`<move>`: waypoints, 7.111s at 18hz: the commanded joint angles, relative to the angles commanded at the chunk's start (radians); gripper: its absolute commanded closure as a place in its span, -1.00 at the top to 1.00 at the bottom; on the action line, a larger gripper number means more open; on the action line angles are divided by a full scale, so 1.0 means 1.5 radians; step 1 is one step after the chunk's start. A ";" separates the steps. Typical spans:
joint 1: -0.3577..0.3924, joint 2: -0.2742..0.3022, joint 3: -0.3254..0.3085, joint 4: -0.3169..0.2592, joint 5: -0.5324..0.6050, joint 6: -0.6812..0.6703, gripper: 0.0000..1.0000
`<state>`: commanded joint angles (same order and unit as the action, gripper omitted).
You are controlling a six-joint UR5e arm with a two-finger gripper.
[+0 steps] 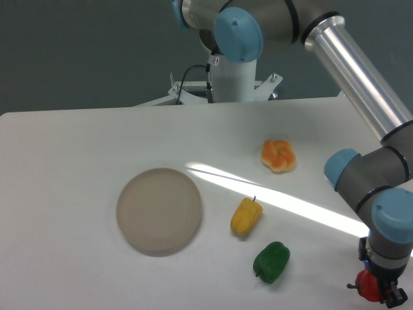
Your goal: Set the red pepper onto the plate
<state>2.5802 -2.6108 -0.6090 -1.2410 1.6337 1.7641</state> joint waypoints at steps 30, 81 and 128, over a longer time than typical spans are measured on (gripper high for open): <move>-0.305 0.352 -0.510 0.036 -0.071 -0.521 -0.12; -0.337 0.275 -0.538 0.125 -0.089 -0.467 -0.02; -0.024 0.317 -0.404 0.124 -0.009 -0.102 1.00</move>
<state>2.5447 -2.1351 -1.2151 -1.0554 1.6199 1.6105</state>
